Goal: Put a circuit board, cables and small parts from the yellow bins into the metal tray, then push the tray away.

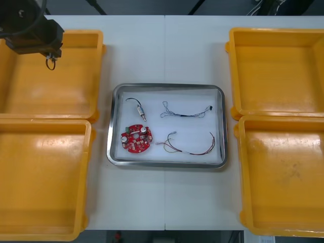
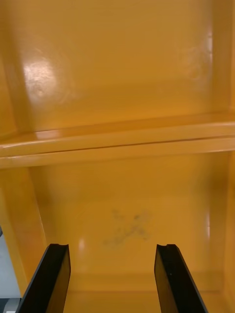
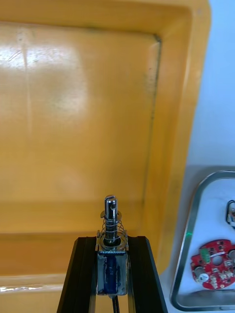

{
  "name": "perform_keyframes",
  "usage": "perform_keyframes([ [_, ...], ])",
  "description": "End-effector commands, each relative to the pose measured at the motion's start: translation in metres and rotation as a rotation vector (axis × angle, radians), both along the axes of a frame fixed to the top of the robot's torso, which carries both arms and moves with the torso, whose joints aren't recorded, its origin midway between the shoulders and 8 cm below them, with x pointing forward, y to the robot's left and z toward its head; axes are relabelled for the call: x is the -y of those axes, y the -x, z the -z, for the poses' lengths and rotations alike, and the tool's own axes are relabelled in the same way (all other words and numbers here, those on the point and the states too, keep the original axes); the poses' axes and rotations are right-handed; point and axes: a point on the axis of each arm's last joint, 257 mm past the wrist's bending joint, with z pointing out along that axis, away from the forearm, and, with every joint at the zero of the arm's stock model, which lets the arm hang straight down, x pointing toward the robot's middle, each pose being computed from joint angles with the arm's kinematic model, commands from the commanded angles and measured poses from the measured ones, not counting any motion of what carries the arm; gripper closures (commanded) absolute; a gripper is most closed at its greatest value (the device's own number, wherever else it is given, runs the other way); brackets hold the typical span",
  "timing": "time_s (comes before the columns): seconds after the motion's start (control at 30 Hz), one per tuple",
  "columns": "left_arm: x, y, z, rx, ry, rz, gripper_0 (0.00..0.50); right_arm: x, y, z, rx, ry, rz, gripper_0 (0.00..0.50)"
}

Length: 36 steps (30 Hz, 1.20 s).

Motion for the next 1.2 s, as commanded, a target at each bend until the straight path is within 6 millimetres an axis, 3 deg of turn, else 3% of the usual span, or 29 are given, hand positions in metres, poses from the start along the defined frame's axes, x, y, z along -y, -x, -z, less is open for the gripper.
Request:
perform_keyframes([
  [0.03,0.047,0.0,-0.027,0.051,0.098,-0.13,0.5,0.024,-0.006,-0.004,0.007,0.045,-0.003,0.0],
  [0.3,0.103,0.005,-0.005,0.062,0.143,-0.224,0.5,0.024,-0.019,0.017,-0.001,0.061,-0.029,0.0],
  [0.6,0.176,0.007,0.033,0.078,0.161,-0.282,0.5,0.023,-0.015,0.036,-0.039,0.094,-0.053,0.0],
  [0.63,0.176,0.007,0.033,0.078,0.161,-0.282,0.5,0.023,-0.015,0.036,-0.039,0.094,-0.053,0.0],
  [0.83,0.227,0.022,0.06,0.068,0.173,-0.283,0.5,0.023,-0.011,0.044,-0.058,0.099,-0.06,0.0],
  [1.2,0.26,0.027,0.105,0.139,0.135,-0.251,0.5,0.024,-0.009,0.046,-0.063,0.1,-0.059,0.0],
])
